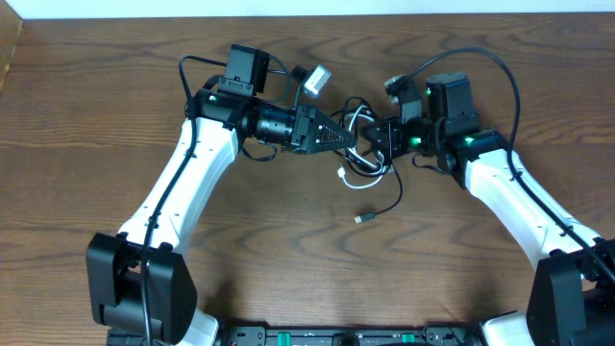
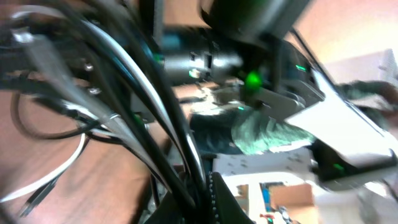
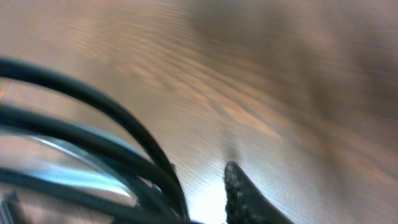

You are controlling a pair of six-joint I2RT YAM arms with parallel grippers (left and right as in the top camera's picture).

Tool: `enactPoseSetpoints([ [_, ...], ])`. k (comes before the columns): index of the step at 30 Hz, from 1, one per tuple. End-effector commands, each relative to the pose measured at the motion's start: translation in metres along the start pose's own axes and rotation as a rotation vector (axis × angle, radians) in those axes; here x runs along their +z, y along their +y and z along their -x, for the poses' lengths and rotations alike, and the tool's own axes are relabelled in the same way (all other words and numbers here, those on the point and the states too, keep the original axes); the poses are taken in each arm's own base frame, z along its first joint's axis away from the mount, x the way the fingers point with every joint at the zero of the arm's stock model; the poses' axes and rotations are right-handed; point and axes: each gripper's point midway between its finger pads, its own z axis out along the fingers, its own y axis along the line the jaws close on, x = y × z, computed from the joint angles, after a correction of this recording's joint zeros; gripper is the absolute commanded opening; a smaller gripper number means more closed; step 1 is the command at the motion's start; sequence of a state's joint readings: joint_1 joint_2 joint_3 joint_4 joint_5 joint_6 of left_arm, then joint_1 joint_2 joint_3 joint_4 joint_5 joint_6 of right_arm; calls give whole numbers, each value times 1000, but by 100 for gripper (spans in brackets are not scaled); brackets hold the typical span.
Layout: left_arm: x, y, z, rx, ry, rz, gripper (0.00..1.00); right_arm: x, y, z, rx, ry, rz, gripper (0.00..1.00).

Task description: Untangle cables

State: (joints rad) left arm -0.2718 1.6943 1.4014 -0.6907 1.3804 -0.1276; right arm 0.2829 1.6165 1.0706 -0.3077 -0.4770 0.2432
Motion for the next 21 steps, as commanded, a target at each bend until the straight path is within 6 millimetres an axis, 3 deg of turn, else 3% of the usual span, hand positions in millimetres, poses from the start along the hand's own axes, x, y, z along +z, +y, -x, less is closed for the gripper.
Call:
enactPoseSetpoints([
  [1,-5,30,4,-29,-36,193,8,-17,-76,-9,250,-37,-431,8],
  [3,-20,74,1,-84,-60,460,7,-30,-99,-27,324,-1,-563,4],
  [4,-25,84,-1,-97,-64,525,7,-34,-103,-32,340,12,-591,4],
  [5,-41,108,-6,-134,-74,695,8,-40,-111,-42,360,42,-634,2],
  [8,-70,136,-13,-181,-91,928,7,-50,-121,-58,381,98,-694,2],
  [10,-81,143,-14,-182,-95,1000,7,-52,-121,-65,397,127,-691,1],
  [12,-81,145,-14,-182,-95,1005,7,-44,-107,-68,363,172,-596,1],
  [18,-69,145,-17,-168,-62,999,7,-27,-73,-67,323,220,-368,1],
  [21,-57,146,-21,-159,-32,994,7,-25,-65,-68,311,236,-319,1],
])
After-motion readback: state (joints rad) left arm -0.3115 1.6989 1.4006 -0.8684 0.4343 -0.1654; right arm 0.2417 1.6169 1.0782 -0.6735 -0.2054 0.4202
